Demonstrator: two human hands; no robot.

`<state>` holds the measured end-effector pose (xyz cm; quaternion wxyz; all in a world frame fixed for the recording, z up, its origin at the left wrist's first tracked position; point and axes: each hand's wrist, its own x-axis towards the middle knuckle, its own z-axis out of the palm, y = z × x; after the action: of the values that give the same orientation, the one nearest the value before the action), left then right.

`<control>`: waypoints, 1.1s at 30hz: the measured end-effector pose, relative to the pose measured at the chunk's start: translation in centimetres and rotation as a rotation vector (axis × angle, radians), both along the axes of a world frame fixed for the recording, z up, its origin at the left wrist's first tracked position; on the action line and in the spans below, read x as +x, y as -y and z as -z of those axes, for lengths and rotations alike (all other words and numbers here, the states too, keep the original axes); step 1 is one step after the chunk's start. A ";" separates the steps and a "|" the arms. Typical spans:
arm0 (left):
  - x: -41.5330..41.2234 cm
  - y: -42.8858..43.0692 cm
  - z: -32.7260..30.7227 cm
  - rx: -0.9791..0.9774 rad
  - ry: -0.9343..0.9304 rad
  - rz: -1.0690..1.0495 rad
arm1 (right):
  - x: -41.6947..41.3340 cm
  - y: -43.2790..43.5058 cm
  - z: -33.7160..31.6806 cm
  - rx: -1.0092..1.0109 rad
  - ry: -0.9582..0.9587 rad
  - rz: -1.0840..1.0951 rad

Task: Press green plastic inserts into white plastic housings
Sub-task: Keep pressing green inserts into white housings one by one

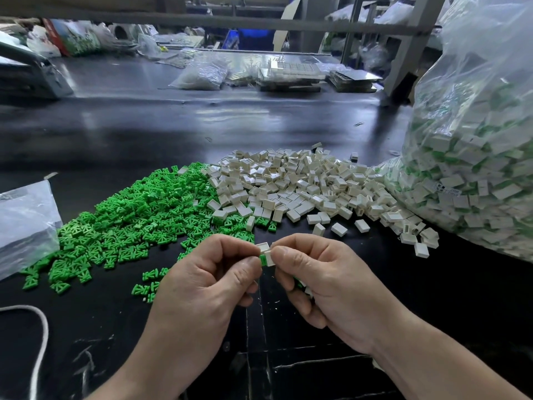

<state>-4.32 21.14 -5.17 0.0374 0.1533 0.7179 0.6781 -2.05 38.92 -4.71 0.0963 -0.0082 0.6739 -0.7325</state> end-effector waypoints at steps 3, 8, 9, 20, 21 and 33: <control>0.2 -0.1 0.1 -0.026 -0.020 -0.007 | 0.1 0.2 0.0 0.013 0.009 0.012; -0.1 0.2 -0.3 0.115 0.075 0.075 | 0.3 0.1 -0.4 -0.077 0.052 -0.031; -0.1 0.2 -0.3 0.177 0.127 0.103 | 0.3 0.1 -0.4 -0.110 0.061 -0.044; 0.4 -0.8 -0.9 0.560 0.477 0.284 | 0.6 0.8 -0.5 -0.214 0.083 -0.095; 0.4 -0.8 -1.0 0.561 0.483 0.280 | 0.6 0.8 -0.5 -0.209 0.076 -0.104; 0.8 -1.3 -1.0 0.632 0.380 0.267 | 1.2 1.8 -1.4 -0.237 0.026 -0.054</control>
<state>-3.55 22.46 -4.22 0.2083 0.1211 0.4275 0.8713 -0.82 37.08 -3.28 0.1231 -0.0279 0.5808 -0.8042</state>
